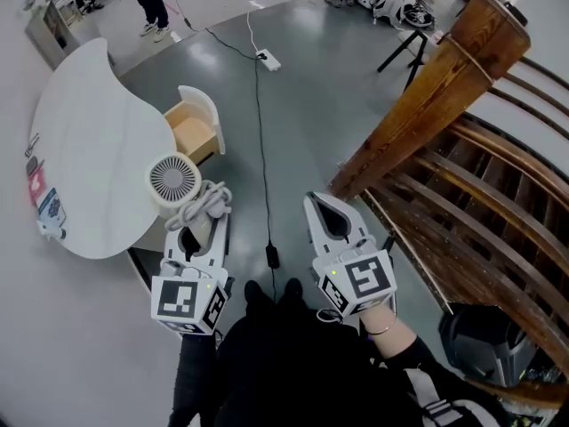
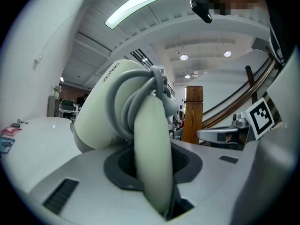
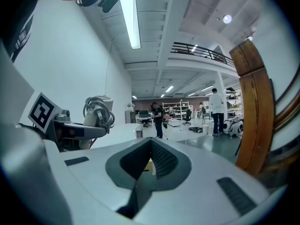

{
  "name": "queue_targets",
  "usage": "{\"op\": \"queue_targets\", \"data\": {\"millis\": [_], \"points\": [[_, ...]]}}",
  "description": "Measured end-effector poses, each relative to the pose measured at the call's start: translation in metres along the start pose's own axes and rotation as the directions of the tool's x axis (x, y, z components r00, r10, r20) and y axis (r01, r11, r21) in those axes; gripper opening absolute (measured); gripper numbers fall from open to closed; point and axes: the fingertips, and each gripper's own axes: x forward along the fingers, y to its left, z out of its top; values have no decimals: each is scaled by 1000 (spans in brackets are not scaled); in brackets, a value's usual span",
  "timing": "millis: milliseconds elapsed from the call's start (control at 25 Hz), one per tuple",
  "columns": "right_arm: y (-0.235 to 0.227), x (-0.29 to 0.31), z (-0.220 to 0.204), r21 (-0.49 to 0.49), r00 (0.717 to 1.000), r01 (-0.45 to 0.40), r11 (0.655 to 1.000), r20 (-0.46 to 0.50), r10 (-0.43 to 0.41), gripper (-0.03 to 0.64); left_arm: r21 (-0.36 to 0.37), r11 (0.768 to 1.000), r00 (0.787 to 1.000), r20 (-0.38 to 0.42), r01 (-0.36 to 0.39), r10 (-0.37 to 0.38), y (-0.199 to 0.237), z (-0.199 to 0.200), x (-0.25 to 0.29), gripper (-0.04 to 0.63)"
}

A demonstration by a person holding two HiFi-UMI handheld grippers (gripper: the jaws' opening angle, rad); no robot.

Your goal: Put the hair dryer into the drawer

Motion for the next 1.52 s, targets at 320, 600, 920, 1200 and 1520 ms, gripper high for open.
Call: {"op": "queue_targets", "data": {"millis": [320, 600, 920, 1200, 1520], "points": [[8, 21, 4, -17, 998, 59, 998, 10, -59, 2, 13, 999, 999, -11, 49, -49, 19, -4, 0, 114], [20, 35, 2, -40, 996, 80, 996, -21, -81, 2, -6, 998, 998, -17, 57, -57, 35, -10, -2, 114], [33, 46, -1, -43, 995, 93, 995, -35, -95, 2, 3, 997, 997, -21, 78, -78, 43, -16, -4, 114], [34, 51, -2, -53, 993, 107, 993, -45, -109, 2, -9, 996, 995, -38, 88, -88, 46, -22, -7, 114], [31, 59, -9, -56, 991, 116, 992, -65, -119, 2, -33, 996, 994, -62, 83, -85, 53, -34, -3, 114]]}}
